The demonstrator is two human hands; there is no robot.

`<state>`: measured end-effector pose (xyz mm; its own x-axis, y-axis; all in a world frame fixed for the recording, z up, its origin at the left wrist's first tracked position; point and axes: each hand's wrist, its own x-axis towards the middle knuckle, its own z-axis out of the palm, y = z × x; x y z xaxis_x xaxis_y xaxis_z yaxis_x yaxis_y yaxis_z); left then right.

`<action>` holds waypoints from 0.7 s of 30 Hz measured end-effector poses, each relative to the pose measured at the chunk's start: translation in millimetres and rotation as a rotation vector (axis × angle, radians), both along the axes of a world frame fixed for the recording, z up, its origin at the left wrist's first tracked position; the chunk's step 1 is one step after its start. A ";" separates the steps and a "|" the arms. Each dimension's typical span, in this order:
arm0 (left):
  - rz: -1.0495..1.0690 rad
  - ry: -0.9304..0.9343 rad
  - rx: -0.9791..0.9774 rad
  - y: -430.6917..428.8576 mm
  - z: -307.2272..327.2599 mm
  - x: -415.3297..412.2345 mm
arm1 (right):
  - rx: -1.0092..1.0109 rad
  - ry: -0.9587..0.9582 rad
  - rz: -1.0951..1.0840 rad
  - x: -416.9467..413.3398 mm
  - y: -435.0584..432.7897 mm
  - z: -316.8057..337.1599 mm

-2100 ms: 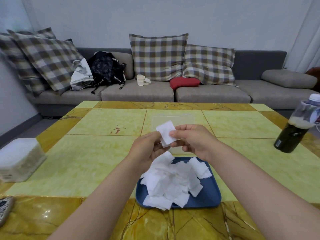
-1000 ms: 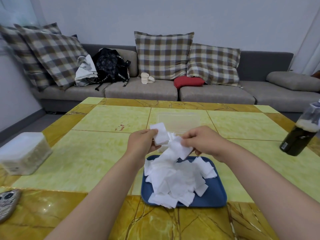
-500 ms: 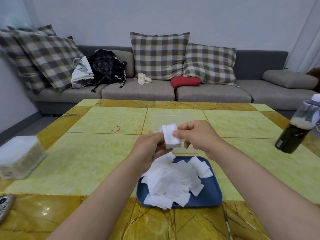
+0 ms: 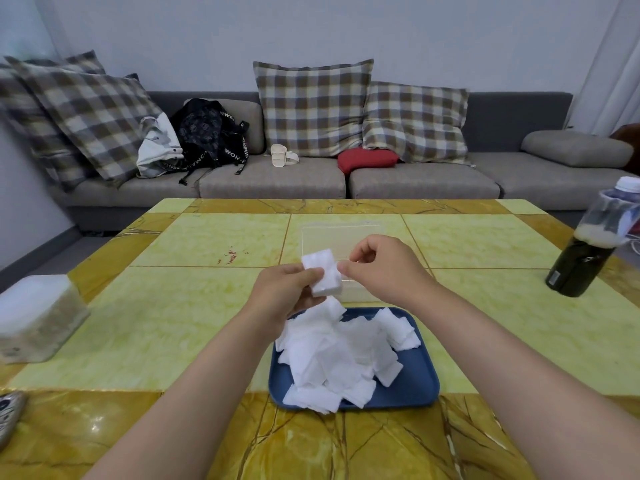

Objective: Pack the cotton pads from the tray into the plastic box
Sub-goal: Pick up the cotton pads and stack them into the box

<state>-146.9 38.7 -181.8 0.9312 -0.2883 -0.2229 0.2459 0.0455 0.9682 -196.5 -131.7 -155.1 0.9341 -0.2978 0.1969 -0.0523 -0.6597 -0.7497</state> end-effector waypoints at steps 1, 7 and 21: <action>0.039 -0.009 0.013 2.2 -1.0 2.4 | -0.042 0.025 0.061 -2.2 0.6 1.5; 0.114 -0.026 0.019 7.7 -4.0 7.2 | -0.351 0.541 0.482 -15.9 11.9 -7.7; 0.135 -0.067 0.054 6.6 -5.1 7.6 | -0.172 0.423 0.341 -6.6 -9.5 -9.7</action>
<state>-139.3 45.3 -186.9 0.9740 -0.1485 -0.1708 0.1759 0.0218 0.9842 -203.1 -141.1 -164.8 0.9798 0.0380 -0.1963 -0.0870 -0.8029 -0.5897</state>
